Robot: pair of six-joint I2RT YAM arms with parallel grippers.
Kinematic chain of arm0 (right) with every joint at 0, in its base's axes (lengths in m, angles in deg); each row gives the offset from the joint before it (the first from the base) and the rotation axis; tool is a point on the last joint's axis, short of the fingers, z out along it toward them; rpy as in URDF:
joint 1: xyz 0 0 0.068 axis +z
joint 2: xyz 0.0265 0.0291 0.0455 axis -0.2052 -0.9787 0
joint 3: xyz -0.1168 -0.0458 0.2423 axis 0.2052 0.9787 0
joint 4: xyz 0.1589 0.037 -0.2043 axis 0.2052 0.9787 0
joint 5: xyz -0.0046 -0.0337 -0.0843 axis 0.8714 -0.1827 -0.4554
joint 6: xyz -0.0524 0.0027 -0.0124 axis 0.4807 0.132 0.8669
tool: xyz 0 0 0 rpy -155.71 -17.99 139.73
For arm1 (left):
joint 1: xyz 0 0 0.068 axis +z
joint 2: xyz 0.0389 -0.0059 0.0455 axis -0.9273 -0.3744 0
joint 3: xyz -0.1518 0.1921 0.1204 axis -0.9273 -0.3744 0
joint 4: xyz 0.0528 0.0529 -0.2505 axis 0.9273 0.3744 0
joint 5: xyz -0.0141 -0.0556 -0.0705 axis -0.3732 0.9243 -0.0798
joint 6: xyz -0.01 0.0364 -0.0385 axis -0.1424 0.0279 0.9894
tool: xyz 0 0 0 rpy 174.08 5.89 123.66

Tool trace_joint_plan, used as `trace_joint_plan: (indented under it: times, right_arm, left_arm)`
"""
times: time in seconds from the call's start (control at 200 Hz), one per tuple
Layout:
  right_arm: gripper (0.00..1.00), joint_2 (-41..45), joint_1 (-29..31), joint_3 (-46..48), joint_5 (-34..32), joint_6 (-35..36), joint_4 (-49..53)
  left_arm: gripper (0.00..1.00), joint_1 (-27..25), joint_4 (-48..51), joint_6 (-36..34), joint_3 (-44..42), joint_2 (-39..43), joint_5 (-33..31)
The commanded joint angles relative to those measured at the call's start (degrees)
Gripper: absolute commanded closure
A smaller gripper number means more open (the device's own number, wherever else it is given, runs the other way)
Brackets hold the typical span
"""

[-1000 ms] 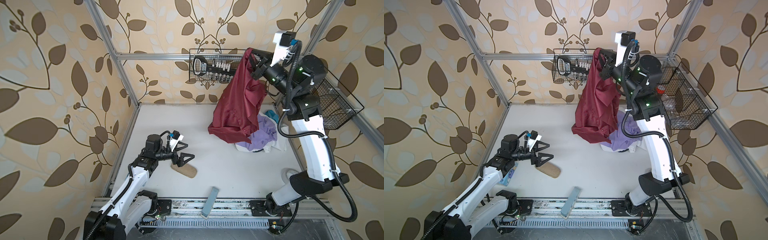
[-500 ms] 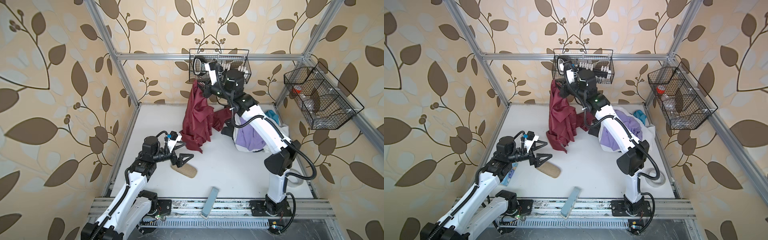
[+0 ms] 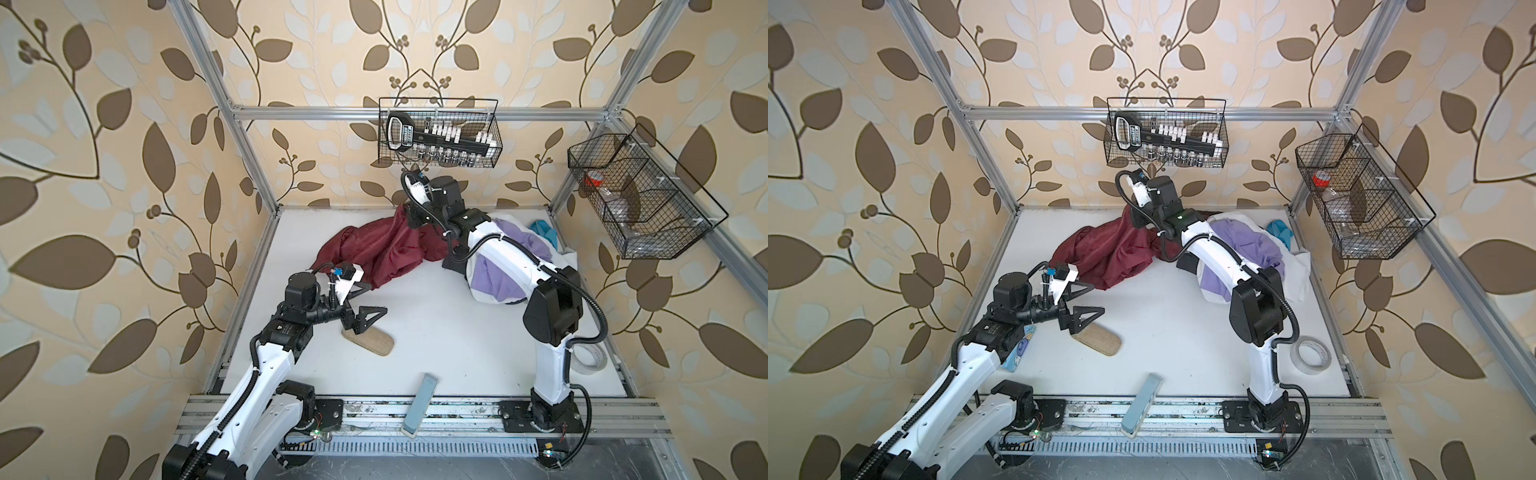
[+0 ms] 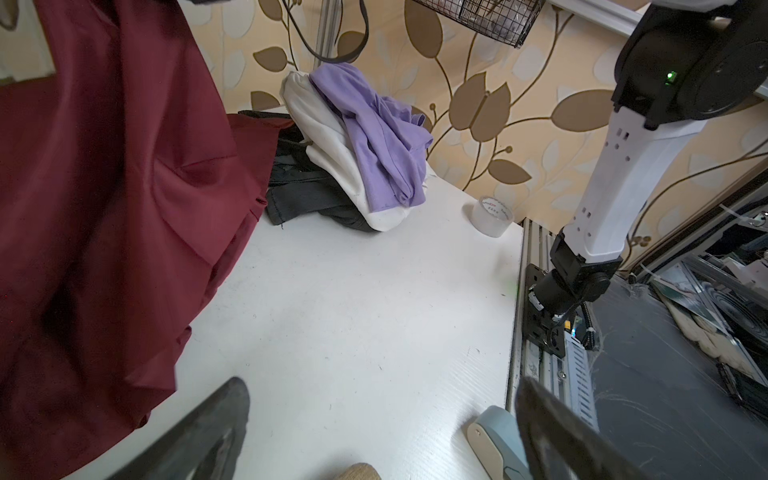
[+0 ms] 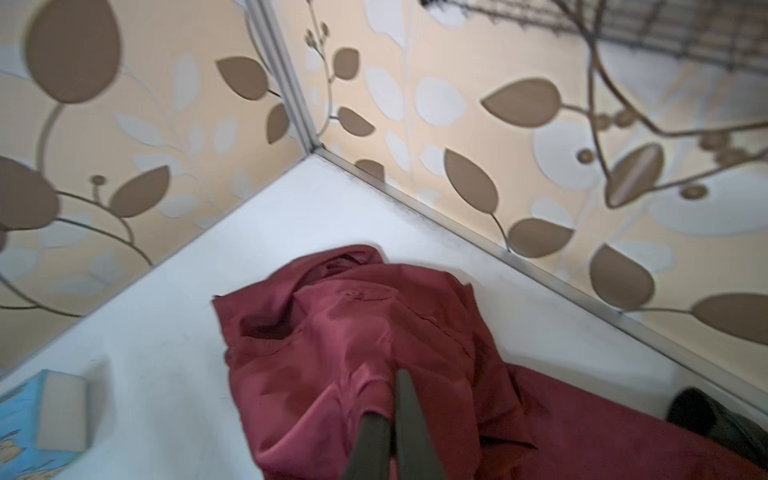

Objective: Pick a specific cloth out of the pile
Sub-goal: 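Lower the dark red shirt onto the table beside the pile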

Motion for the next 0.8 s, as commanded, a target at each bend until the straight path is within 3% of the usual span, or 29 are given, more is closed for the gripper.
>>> trace_joint_plan:
  times: [0.0,0.225,0.3,0.5,0.56,0.72,0.795]
  right_arm:
    - [1.0,-4.1,-3.1,-1.7,-5.4,0.3,2.9]
    - [1.0,-10.8,-4.4,-2.8,-7.2,0.5,6.4]
    - [0.88,-12.3,-4.6,-2.8,-7.0,0.5,7.4]
    - [0.26,-15.0,-5.6,-2.6,-7.5,0.8,10.2]
    - [0.12,-15.9,-5.8,-2.6,-8.1,0.7,11.1]
    - [0.01,-18.4,-5.7,-3.7,-12.7,0.8,13.9]
    - [0.0,-19.7,-5.9,-4.3,-12.5,1.0,15.1]
  left_arm:
    - [0.01,-0.7,-1.2,-1.0,0.1,-0.2,0.1]
    - [0.01,-0.7,-0.7,-1.3,0.4,-1.0,0.0]
    - [0.01,-0.7,-0.5,-1.4,0.5,-1.2,-0.1]
    - [0.01,-0.7,-0.5,-1.4,0.5,-1.3,0.0]
    - [0.01,-0.7,-0.5,-1.5,0.6,-1.4,0.0]
    - [0.01,-0.7,-0.5,-1.4,0.6,-1.5,0.0]
    - [0.01,-0.7,-0.4,-1.4,0.7,-1.6,0.1]
